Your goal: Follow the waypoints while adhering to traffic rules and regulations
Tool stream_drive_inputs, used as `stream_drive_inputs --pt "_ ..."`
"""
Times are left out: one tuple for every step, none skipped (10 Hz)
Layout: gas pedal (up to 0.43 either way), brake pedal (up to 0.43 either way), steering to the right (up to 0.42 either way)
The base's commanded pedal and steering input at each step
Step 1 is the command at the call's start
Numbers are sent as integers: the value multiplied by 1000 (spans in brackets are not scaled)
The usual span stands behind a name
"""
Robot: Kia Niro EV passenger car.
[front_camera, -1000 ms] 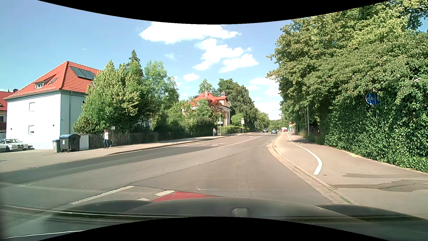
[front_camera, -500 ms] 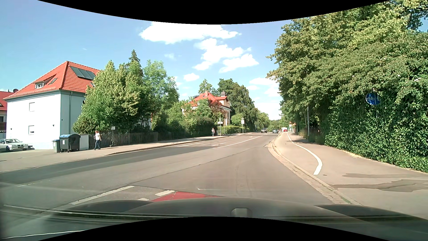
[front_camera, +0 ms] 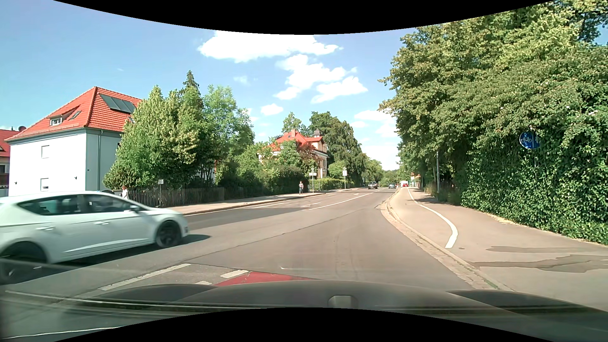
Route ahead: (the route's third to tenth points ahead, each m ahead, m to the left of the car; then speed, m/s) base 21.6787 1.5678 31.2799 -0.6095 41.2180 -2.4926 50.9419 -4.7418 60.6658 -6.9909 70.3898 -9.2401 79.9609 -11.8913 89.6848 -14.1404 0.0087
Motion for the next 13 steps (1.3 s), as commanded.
stream_drive_inputs --pt "0 652 33" --pt "0 646 33" --pt "0 646 33" --pt "0 646 32" --pt "0 646 32" --pt "0 646 31" --pt "0 646 31" --pt "0 646 32" --pt "0 646 32" --pt "0 646 32" --pt "0 646 32" --pt "0 652 32" --pt "0 652 32"
